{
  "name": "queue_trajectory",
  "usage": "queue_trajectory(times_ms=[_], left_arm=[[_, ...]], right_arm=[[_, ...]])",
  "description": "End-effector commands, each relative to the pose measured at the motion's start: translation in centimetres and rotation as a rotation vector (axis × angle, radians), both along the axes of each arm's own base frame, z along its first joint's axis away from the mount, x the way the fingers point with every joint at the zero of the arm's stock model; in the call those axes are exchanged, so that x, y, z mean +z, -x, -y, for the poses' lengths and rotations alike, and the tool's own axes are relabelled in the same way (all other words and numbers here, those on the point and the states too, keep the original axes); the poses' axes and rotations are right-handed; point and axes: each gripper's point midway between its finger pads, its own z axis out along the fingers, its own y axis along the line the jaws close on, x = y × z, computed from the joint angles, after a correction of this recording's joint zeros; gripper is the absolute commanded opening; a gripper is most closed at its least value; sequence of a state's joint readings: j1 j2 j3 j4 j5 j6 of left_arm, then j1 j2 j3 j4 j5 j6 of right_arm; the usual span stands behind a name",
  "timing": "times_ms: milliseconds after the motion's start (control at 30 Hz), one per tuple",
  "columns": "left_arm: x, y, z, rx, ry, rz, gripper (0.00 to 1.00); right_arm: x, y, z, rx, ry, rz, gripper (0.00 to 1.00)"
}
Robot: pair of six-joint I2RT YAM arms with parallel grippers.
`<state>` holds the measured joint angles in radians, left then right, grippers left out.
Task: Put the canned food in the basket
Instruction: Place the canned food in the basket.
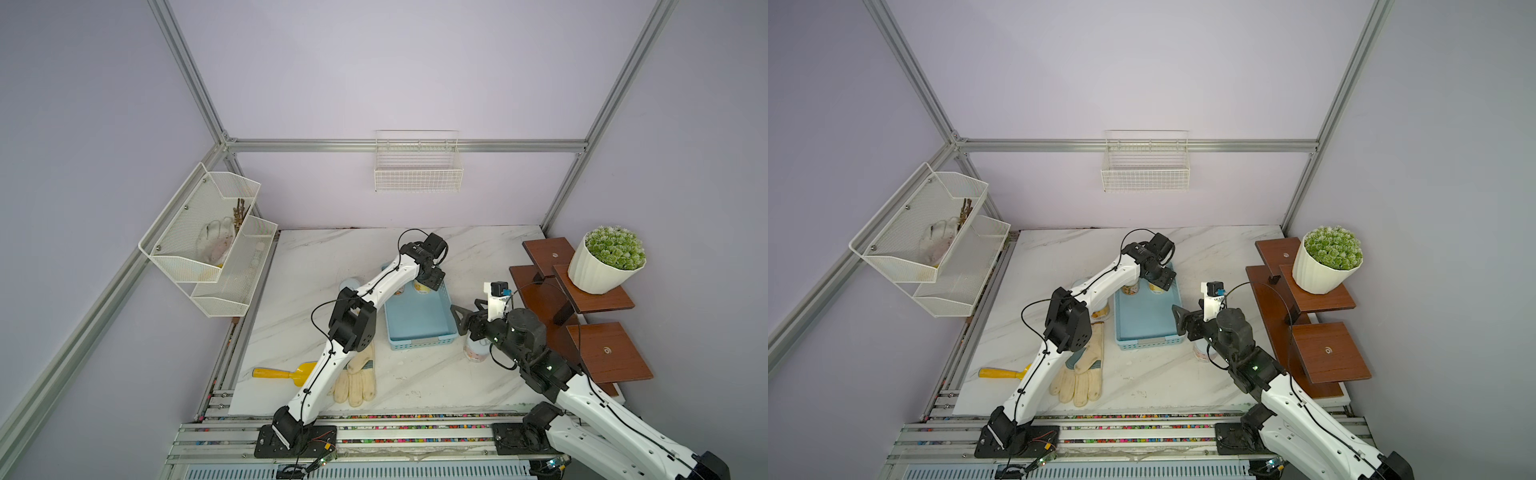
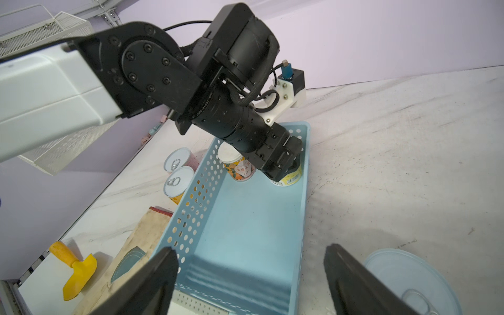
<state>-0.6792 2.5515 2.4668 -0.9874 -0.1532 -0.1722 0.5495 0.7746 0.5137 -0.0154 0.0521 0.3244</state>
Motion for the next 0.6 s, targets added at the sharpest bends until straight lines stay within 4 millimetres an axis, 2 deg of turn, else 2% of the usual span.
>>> queue_trajectory(times_ms=[0,33,200,400,567], left_arm=[[4.9,-1.3,0.9,-0.003,0.084,0.103,0.94],[5.1,-1.2,0.9,-0.005,0.086,0.104,0.94],[6.7,-0.7,1.0,-0.011,0.112,0.110,0.94],[12.3,1.5,1.5,-0.055,0.199,0.147,0.94],[16.4,4.3,1.0,-0.088,0.295,0.163,0.94]], right_arm=[[-0.2,-0.2,0.8,-0.043,-0.004,-0.005,0.91],[-0.7,-0.2,0.9,-0.048,0.007,-0.024,0.92],[-0.3,-0.3,0.9,-0.053,0.011,-0.023,0.93],[0.0,-0.4,2.1,-0.122,0.007,-0.053,1.00],[-1.5,-0.1,2.5,-0.149,0.054,-0.168,1.00]])
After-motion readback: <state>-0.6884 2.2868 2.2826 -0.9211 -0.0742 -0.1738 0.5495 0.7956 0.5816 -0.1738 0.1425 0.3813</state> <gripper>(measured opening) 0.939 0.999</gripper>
